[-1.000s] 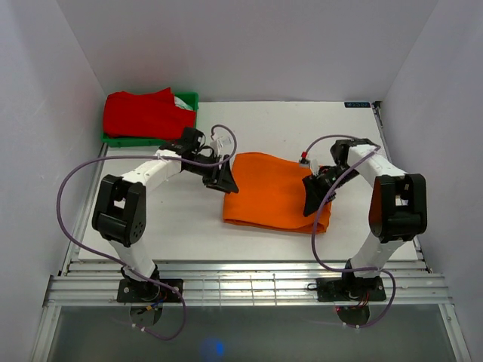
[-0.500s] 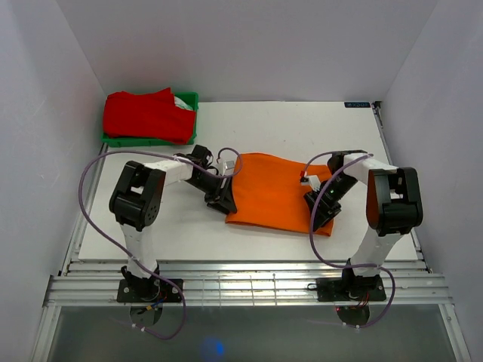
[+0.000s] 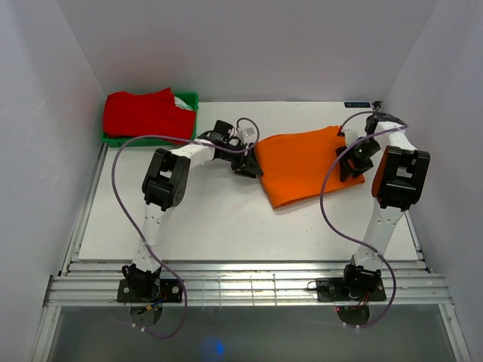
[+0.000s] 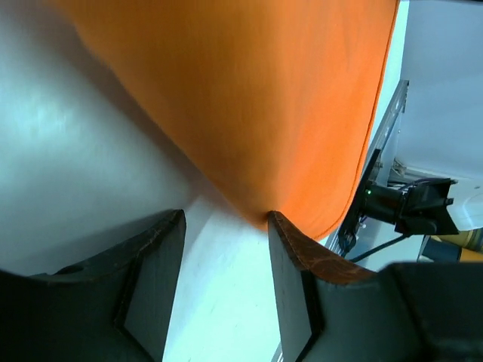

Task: Fold and stack the trousers
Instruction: Neatly place the folded trousers to the corner

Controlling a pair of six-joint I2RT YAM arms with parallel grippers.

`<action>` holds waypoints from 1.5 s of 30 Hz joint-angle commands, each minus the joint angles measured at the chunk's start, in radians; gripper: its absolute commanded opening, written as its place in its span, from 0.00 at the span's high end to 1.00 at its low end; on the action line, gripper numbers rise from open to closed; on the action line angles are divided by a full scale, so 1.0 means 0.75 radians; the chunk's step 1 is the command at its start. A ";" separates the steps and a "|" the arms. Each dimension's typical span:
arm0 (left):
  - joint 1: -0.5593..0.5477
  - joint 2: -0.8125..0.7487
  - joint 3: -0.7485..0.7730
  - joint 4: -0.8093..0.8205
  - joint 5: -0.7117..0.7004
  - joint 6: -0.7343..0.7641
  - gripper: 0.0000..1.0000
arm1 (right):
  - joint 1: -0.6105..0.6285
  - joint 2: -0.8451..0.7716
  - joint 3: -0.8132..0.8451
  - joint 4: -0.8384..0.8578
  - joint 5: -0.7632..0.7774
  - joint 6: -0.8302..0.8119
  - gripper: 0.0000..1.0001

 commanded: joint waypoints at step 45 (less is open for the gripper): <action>0.262 -0.722 -0.181 -0.050 -0.156 0.046 0.13 | 0.606 -0.284 -0.463 1.073 0.508 1.369 0.02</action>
